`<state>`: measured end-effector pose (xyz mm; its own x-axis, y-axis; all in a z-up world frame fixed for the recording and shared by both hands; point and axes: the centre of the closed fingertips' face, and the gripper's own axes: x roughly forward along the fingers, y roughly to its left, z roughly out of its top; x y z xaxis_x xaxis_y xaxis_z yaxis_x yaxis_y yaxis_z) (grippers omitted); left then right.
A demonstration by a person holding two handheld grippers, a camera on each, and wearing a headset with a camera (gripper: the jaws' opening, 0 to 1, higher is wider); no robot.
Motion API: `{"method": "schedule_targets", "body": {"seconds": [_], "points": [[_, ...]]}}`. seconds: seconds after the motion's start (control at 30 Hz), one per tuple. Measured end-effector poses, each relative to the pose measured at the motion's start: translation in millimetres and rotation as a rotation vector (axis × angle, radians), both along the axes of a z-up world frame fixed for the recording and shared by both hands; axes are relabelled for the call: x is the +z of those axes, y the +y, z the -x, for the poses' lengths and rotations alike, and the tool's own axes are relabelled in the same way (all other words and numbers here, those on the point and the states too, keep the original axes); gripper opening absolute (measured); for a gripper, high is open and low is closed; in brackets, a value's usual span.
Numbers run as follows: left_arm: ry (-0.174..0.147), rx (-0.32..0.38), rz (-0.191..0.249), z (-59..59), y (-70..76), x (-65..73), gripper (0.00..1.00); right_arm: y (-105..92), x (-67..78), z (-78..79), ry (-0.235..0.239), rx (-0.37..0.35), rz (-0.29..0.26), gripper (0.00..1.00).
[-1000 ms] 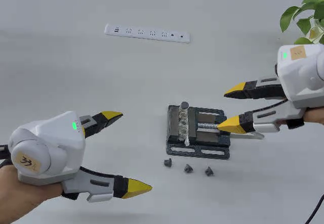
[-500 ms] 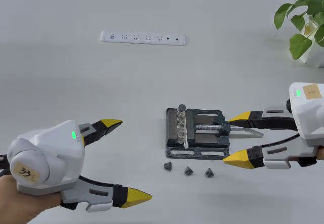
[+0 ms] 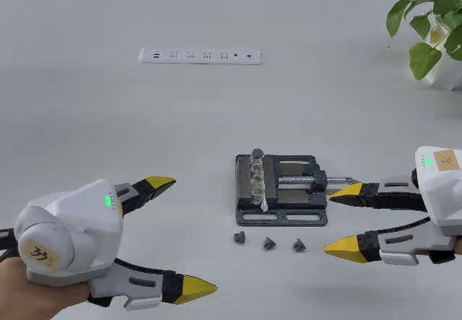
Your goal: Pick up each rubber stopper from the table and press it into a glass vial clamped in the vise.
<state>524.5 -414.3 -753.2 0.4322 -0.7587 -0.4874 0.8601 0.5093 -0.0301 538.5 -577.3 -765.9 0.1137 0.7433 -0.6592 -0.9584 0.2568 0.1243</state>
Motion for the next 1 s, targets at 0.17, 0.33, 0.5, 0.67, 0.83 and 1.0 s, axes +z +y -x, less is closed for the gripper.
{"method": "schedule_targets", "body": {"seconds": [0.17, 0.33, 0.5, 0.67, 0.83, 1.0], "points": [[0.001, -0.003, 0.000, 0.1, -1.3, 0.0, 0.94, 1.8, -8.0, 4.4, 0.007, -0.014, 0.000, 0.39], [0.003, -0.007, -0.001, 0.3, -2.5, -0.4, 0.94, 5.5, -19.0, 8.8, 0.019, -0.020, 0.008, 0.36], [0.005, -0.008, 0.000, 0.1, -2.8, -1.0, 0.94, 5.2, -33.4, 10.1, 0.032, -0.033, 0.021, 0.30], [0.006, -0.007, 0.000, 0.0, -3.0, -0.8, 0.94, 5.9, -46.6, 12.3, 0.045, -0.034, 0.041, 0.25], [0.008, -0.009, 0.001, 0.1, -3.8, -1.1, 0.94, 6.9, -56.9, 10.8, 0.057, -0.041, 0.061, 0.19], [0.008, -0.010, 0.002, 0.1, -4.9, -1.0, 0.94, 9.3, -66.2, 9.0, 0.059, -0.040, 0.084, 0.15]]}}
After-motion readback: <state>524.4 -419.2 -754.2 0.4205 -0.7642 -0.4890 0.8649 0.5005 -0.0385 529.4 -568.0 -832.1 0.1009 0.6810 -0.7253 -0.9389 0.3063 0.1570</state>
